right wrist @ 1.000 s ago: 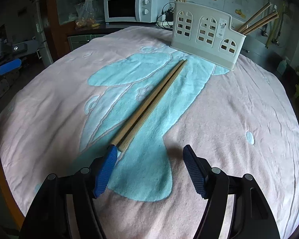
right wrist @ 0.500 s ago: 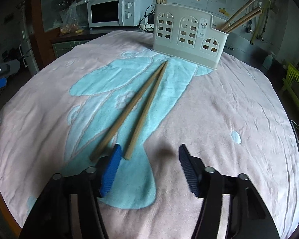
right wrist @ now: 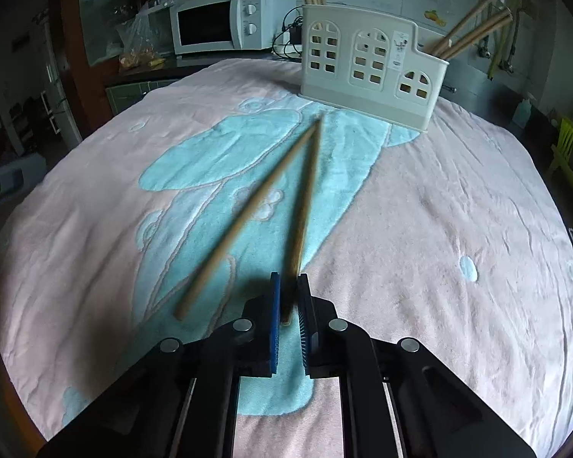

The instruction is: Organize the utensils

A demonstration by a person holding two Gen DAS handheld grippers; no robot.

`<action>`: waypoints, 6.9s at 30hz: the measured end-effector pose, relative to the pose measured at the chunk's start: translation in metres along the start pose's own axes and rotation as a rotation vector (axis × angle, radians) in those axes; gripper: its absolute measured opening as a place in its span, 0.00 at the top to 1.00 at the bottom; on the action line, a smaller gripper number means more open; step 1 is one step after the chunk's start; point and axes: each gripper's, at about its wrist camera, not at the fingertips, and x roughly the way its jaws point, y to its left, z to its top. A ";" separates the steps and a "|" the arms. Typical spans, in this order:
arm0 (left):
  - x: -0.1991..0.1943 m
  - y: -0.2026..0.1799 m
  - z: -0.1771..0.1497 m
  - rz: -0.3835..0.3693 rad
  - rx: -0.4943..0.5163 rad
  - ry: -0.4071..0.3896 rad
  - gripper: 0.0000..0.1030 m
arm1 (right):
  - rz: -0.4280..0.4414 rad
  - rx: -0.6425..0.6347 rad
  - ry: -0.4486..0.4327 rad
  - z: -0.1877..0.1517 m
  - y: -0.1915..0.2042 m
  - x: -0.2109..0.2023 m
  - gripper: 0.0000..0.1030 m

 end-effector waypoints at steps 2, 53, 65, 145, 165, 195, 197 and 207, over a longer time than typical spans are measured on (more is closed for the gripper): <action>0.004 -0.011 -0.004 -0.036 0.021 0.020 0.07 | 0.001 0.014 -0.004 -0.001 -0.005 -0.002 0.93; 0.056 -0.114 -0.022 -0.094 0.238 0.170 0.95 | 0.037 0.152 -0.077 -0.012 -0.062 -0.036 0.94; 0.008 -0.103 0.039 -0.137 0.211 -0.101 0.95 | 0.039 0.112 -0.243 0.029 -0.069 -0.084 0.94; 0.082 -0.169 0.311 -0.154 0.189 -0.331 0.77 | 0.054 0.061 -0.415 0.304 -0.180 -0.076 0.79; -0.008 -0.110 0.181 -0.021 0.144 -0.306 0.05 | 0.016 0.097 -0.414 0.160 -0.140 -0.128 0.24; -0.012 -0.079 0.057 0.086 0.168 -0.114 0.05 | -0.081 0.131 -0.308 0.026 -0.081 -0.113 0.11; -0.007 -0.080 0.053 0.093 0.179 -0.079 0.05 | -0.085 0.127 -0.302 0.025 -0.080 -0.111 0.11; -0.004 -0.069 0.038 0.058 0.156 -0.045 0.05 | -0.089 0.117 -0.266 0.017 -0.075 -0.099 0.11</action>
